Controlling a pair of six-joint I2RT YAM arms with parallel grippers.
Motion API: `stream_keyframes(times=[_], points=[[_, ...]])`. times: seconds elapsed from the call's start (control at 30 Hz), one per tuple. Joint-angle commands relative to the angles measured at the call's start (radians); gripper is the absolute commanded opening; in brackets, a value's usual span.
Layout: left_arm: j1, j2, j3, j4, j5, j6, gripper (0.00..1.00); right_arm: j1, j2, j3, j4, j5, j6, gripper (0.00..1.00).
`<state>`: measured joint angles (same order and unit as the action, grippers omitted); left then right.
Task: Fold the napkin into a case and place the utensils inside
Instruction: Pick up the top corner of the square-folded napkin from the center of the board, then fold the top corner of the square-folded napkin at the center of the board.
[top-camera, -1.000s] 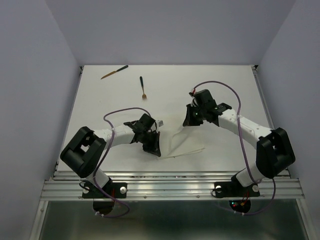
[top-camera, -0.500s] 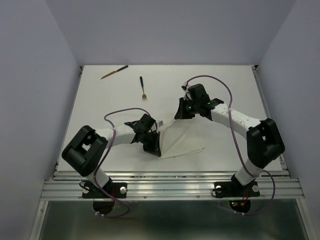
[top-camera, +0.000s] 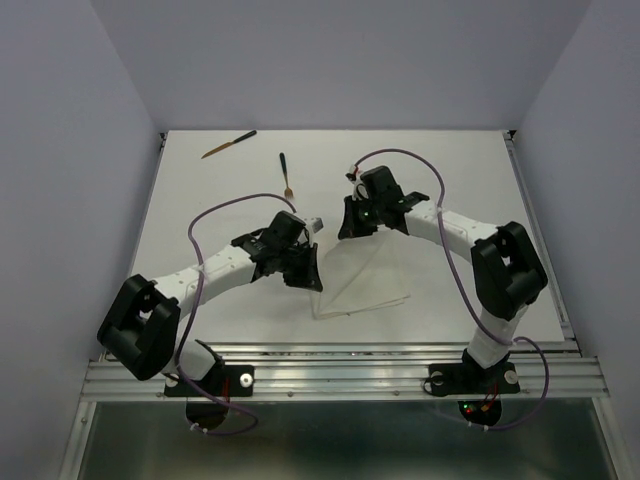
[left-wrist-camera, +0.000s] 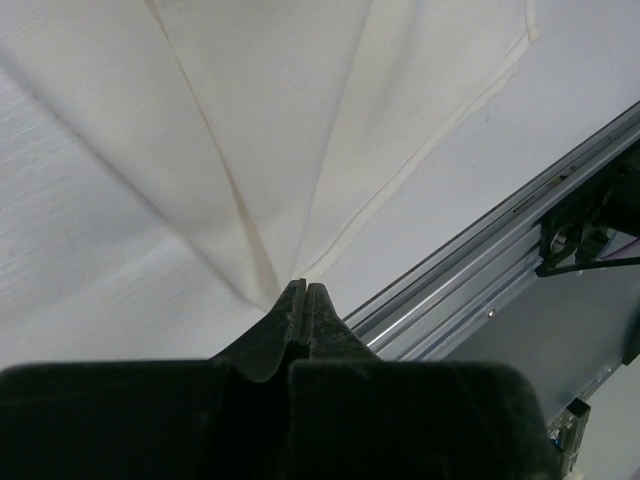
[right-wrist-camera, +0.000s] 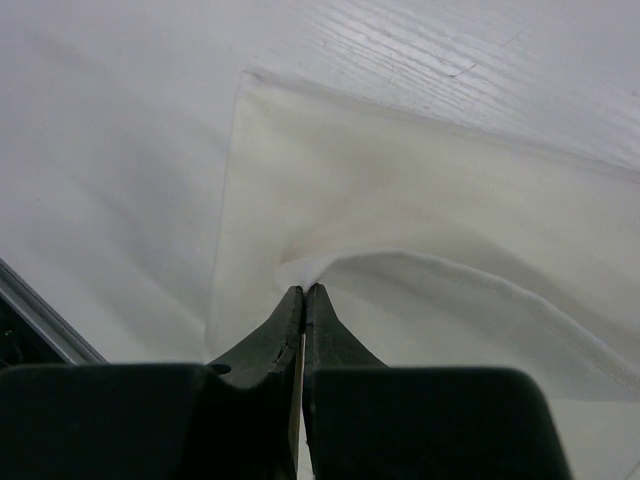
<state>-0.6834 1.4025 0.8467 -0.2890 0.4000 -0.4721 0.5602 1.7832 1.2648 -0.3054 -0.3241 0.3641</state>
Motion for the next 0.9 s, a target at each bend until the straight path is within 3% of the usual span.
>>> stream_keyframes(times=[0.0,0.87], points=[[0.01,-0.033,0.005,-0.047,-0.024,0.003,0.0,0.021,0.031,0.067,0.003,-0.018,-0.045,0.01],[0.028,-0.076,-0.066,0.047,-0.044,-0.094,0.0,0.06,0.197,0.226,-0.101,-0.033,-0.119,0.01]])
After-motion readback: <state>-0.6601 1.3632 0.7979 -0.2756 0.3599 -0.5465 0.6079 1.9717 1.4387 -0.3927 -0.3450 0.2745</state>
